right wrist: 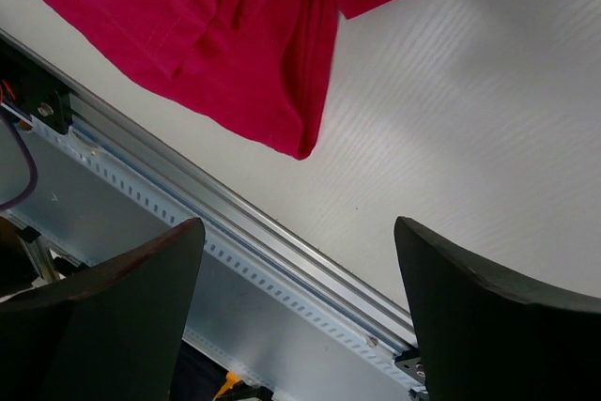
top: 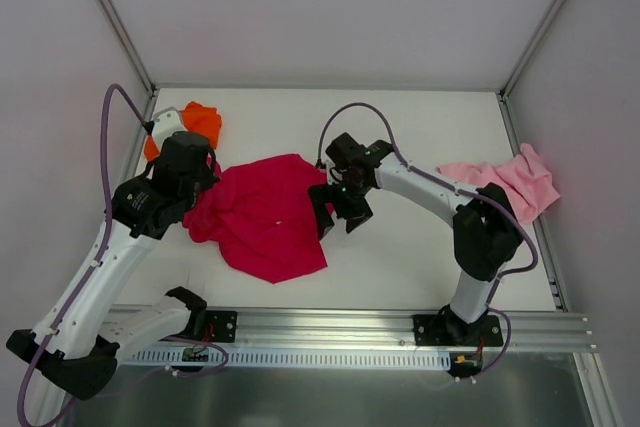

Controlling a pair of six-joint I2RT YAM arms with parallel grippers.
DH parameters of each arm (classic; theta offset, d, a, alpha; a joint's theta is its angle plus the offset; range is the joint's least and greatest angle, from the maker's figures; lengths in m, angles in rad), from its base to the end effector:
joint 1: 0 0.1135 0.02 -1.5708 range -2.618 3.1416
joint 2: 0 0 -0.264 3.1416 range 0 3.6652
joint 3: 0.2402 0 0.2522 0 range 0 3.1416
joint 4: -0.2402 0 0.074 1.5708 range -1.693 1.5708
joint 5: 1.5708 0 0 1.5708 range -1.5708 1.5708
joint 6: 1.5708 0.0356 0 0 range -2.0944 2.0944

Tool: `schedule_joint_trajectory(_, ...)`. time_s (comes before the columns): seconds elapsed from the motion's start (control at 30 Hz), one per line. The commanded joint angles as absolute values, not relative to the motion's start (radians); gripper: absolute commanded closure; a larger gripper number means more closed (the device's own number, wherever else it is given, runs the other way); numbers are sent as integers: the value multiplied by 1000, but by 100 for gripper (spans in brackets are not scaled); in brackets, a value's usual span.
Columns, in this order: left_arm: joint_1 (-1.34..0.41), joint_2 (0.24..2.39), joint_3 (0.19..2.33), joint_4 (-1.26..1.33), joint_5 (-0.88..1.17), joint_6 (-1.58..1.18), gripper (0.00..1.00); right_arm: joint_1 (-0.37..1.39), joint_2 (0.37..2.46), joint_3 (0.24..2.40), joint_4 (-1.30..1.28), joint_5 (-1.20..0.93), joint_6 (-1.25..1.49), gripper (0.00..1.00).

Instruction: Fold and stack the t-shirts

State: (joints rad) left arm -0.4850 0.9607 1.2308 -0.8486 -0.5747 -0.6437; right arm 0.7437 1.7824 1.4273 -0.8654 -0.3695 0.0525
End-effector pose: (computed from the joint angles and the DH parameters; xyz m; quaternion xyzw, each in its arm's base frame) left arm 0.1645 -0.0648 0.3963 -0.2013 0.8300 -0.0336 0.5190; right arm 0.2583 0.2551 0.2420 -0.3580 0.8999 0.2331 0.0878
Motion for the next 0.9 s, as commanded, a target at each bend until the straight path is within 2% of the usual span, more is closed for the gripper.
schedule_joint_trajectory(0.0, -494, 946, 1221, -818, -581, -660, 100, 785, 1821, 1404, -832, -419, 51, 13)
schedule_joint_trajectory(0.13, -494, 948, 1218, -808, -575, -658, 100, 813, 1897, 1434, -775, -436, 41, 14)
schedule_joint_trajectory(0.3, -494, 954, 1229, -801, -578, -647, 100, 838, 2043, 1606, -805, -422, 23, 17)
schedule_joint_trajectory(0.47, -494, 954, 1241, -810, -581, -647, 100, 845, 2112, 1678, -828, -397, 8, 18)
schedule_joint_trajectory(0.87, -492, 948, 1267, -861, -601, -643, 100, 847, 2207, 1753, -821, -385, -21, 31)
